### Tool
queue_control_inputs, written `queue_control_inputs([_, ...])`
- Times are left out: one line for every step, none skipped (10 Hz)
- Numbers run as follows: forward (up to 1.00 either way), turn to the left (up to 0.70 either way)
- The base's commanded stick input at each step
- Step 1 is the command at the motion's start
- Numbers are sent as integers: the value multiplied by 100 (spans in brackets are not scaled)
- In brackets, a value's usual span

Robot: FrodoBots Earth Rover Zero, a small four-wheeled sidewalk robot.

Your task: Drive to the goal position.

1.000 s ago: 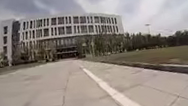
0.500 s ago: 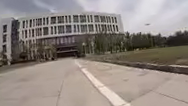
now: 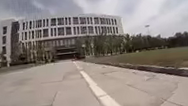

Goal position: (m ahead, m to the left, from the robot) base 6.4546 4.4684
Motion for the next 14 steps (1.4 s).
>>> queue_control_inputs([70,0])
queue_control_inputs([70,0])
queue_control_inputs([70,0])
queue_control_inputs([70,0])
queue_control_inputs([70,0])
queue_control_inputs([70,0])
queue_control_inputs([70,0])
queue_control_inputs([70,0])
queue_control_inputs([70,0])
queue_control_inputs([70,0])
queue_control_inputs([70,0])
queue_control_inputs([70,0])
queue_control_inputs([70,0])
queue_control_inputs([70,34])
